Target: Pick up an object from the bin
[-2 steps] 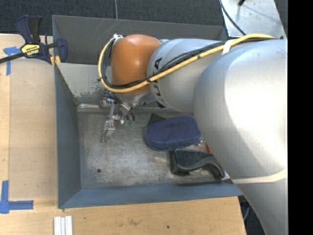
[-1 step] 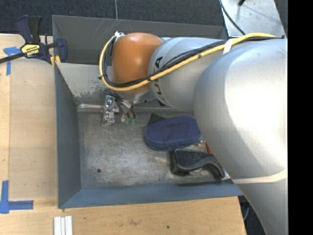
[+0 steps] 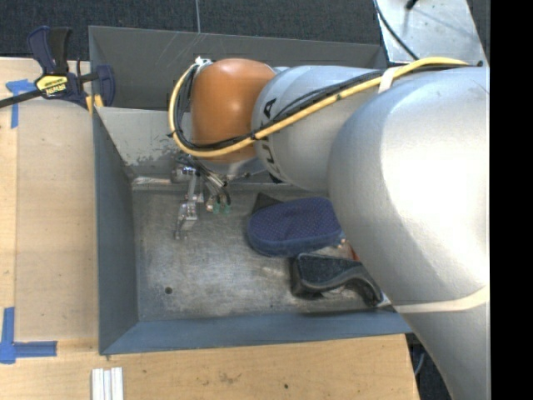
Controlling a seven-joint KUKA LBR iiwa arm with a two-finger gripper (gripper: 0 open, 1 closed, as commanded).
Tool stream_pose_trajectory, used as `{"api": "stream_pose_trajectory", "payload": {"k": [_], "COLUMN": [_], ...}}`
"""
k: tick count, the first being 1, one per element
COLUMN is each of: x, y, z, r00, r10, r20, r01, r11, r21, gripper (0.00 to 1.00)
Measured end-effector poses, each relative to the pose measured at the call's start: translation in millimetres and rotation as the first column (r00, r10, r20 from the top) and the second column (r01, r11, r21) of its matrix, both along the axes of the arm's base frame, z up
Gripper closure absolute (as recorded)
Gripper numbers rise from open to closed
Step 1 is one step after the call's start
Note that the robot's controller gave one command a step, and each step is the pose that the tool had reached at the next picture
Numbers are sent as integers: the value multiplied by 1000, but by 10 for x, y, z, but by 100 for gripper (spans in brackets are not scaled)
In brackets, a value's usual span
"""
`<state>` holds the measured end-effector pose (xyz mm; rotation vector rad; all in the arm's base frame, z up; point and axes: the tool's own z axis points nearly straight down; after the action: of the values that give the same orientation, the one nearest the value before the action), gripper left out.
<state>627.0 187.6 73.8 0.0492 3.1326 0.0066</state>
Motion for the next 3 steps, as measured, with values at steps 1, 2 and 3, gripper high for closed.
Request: {"api": "stream_pose_trajectory", "payload": {"k": [1, 2, 3], "x": [-172, -35, -136], "y": [-115, -262, -1196], "z": [946, -37, 196], "r00": [992, 978, 972], "r10": [126, 207, 236], "r20": [2, -2, -7], "r01": [-126, -207, -236], "r11": [992, 978, 972], "r21": [-3, -3, -8], "gripper": [0, 0, 0]}}
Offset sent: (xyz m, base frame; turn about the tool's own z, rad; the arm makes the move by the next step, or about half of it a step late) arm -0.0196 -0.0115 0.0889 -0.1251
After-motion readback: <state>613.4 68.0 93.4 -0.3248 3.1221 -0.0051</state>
